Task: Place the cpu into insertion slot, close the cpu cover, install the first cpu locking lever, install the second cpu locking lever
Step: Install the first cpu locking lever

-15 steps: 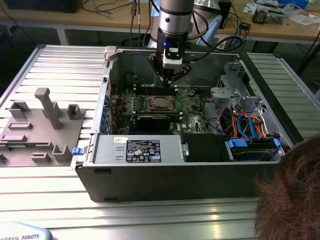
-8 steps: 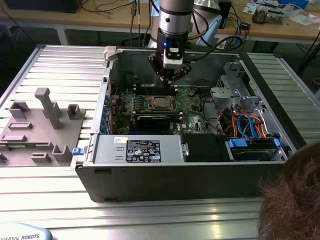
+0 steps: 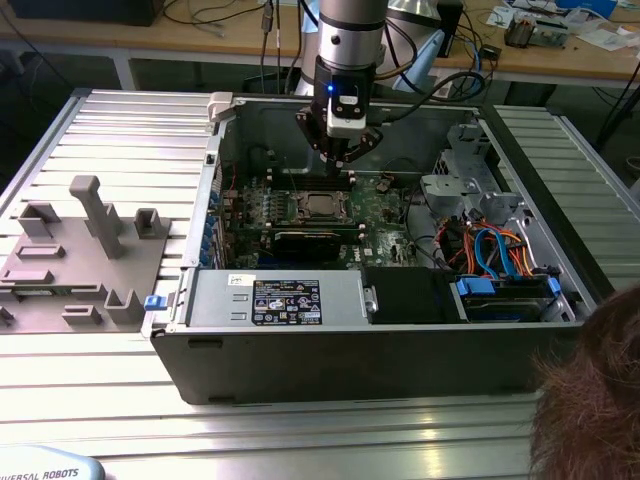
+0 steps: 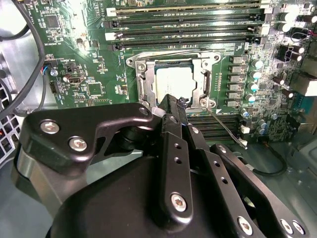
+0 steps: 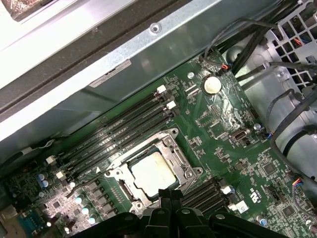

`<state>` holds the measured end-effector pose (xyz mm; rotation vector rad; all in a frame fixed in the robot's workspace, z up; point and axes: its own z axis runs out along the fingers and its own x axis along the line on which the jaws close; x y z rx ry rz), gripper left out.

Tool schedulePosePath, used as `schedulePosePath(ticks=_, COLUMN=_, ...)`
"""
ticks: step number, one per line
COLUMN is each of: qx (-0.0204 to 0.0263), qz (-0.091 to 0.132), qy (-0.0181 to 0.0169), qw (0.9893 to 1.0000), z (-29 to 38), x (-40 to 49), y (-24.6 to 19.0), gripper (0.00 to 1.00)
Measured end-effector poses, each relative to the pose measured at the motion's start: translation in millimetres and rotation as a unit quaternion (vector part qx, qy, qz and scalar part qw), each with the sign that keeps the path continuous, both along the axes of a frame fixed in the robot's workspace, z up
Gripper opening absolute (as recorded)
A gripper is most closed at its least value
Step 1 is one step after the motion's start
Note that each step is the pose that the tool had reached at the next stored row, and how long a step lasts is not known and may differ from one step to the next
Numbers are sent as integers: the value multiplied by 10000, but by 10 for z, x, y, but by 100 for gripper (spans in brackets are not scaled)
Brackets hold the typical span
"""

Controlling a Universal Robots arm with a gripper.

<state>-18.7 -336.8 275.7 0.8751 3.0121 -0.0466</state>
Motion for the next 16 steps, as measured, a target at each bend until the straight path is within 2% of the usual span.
schedulePosePath(ticks=16, qx=0, qz=102, qy=0, qw=9999, z=0, x=0, y=0, gripper=11)
